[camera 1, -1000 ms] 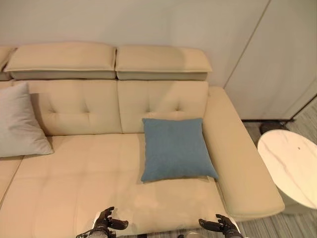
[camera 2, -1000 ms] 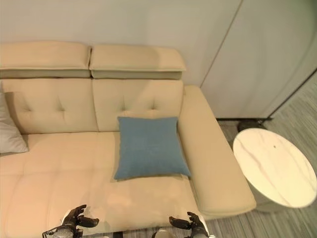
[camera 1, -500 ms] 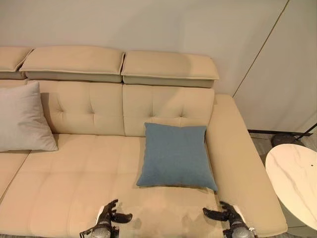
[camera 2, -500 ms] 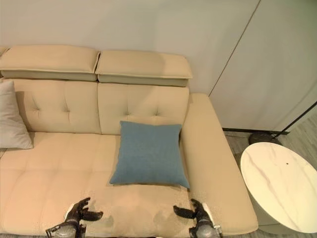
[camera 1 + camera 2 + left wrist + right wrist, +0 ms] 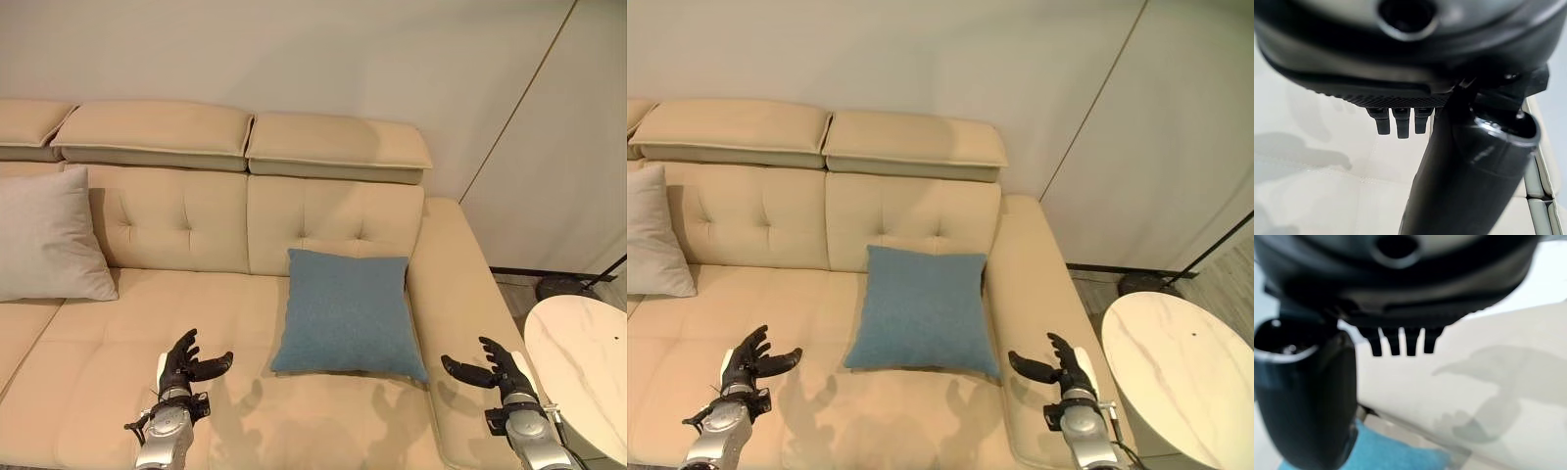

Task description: Pick up all the scattered cushions and arrange them neatly on the sofa.

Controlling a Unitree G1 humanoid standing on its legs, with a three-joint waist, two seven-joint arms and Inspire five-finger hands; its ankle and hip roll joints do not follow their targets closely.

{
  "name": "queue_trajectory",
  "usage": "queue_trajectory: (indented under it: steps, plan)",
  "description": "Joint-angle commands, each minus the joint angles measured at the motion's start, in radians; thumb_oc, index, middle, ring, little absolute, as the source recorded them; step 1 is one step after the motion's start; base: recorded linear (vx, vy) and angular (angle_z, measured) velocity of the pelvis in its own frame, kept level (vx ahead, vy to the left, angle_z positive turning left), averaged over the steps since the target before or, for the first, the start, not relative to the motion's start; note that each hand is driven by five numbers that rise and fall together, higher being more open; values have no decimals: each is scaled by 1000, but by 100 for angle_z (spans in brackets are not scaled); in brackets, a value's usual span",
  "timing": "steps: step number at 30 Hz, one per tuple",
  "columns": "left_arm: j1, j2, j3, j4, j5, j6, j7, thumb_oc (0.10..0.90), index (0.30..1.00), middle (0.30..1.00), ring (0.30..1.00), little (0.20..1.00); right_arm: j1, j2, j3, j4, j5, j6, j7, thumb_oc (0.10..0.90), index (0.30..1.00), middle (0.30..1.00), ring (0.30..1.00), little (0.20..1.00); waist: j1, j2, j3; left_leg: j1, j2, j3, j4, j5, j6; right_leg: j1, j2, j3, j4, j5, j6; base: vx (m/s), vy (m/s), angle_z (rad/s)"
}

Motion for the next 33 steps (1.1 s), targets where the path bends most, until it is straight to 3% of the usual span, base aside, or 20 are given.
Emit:
queue_trajectory:
  steps: [1, 9, 19, 29, 33]
  plan:
    - [-193, 23, -10, -29, -49, -97, 41, 800, 900, 900, 900, 900, -166, -41, 14, -6, 87, -66, -83, 800, 900, 900, 900, 900, -2, -26, 1, -55, -47, 22, 2, -65, -5, 37, -29, -6, 48, -136, 74, -62, -40, 0]
    - [-435, -32, -123, -6, -129, -131, 109, 800, 900, 900, 900, 900, -401, 21, 70, 34, 244, -98, -162, 800, 900, 900, 900, 900, -15, -1, 69, -196, -38, 5, 2, -15, -22, -108, -24, -21, 57, -115, 62, -68, -27, 4]
    - [-766, 36, -252, 139, -98, -143, 143, 800, 900, 900, 900, 900, -750, -22, 182, 184, 329, -118, -195, 800, 900, 900, 900, 900, -25, 22, 109, -387, -37, -12, 2, 32, -40, -286, -16, -13, 50, -79, 63, -13, -15, 8]
    - [-899, 15, -310, 240, -110, -135, 132, 800, 900, 900, 900, 900, -886, 21, 250, 242, 365, -125, -190, 800, 900, 900, 900, 900, -32, 29, 142, -479, -38, -14, 2, 48, -49, -375, -10, 2, 33, -54, 67, 4, -3, 1]
    - [-907, -87, -324, 243, -248, -148, 79, 800, 900, 900, 900, 900, -888, 109, 261, 226, 430, -142, -177, 800, 900, 900, 900, 900, -41, 33, 168, -498, -39, -15, 2, 51, -52, -398, -8, 7, 38, -54, 64, 1, -2, 2]
